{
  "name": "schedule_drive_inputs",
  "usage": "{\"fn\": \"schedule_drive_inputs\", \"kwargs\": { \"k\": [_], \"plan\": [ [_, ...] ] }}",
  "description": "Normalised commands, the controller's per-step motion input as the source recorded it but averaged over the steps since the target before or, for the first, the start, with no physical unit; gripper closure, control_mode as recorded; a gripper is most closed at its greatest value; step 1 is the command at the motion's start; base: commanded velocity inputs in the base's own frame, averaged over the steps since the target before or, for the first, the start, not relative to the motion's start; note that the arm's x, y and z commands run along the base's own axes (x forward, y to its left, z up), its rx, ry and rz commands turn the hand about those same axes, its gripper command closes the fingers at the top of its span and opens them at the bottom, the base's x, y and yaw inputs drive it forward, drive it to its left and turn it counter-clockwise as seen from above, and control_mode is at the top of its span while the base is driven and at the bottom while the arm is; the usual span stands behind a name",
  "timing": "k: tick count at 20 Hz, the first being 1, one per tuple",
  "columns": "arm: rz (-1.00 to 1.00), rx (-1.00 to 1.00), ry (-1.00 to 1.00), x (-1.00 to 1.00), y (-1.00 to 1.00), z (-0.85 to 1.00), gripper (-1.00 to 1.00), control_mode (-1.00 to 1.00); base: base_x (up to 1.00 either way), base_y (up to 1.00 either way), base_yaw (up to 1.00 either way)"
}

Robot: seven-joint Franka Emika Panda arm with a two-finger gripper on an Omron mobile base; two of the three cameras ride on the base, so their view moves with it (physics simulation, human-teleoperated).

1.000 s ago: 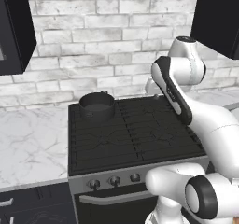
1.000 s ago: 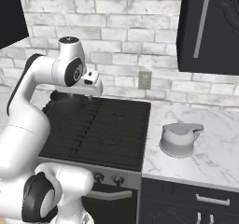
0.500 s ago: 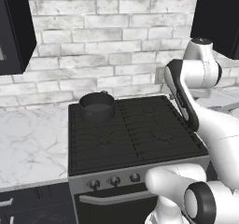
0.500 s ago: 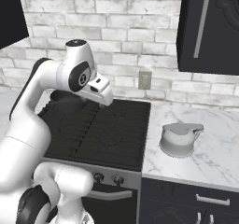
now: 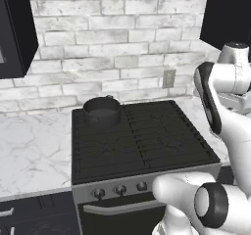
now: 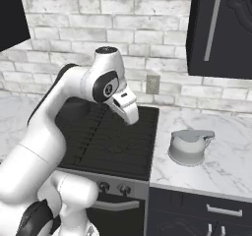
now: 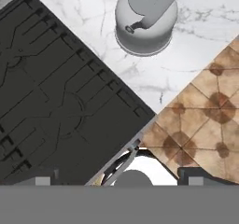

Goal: Pick the kettle from the counter and place it on a stove burner. Then turn the burner on.

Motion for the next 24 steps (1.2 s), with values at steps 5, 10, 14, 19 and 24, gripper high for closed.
{"fn": "schedule_drive_inputs", "kwargs": {
  "k": [5, 10, 14, 19, 24],
  "plan": [
    [-0.34, 0.07, 0.09, 0.00, -0.93, -0.09, -1.00, -1.00, 0.00, 0.00, 0.00],
    [-0.33, 0.06, 0.11, -0.04, -1.00, -0.22, -1.00, -1.00, 0.00, 0.00, 0.00],
    [-0.31, 0.04, 0.08, -0.03, -1.00, -0.23, -1.00, -1.00, 0.00, 0.00, 0.00],
    [-0.13, 0.00, 0.00, 0.00, -0.55, -0.23, -1.00, -1.00, 0.00, 0.00, 0.00],
    [0.00, 0.00, 0.00, 0.00, 0.00, -0.02, -1.00, -1.00, 0.00, 0.00, 0.00]
  ]
}}
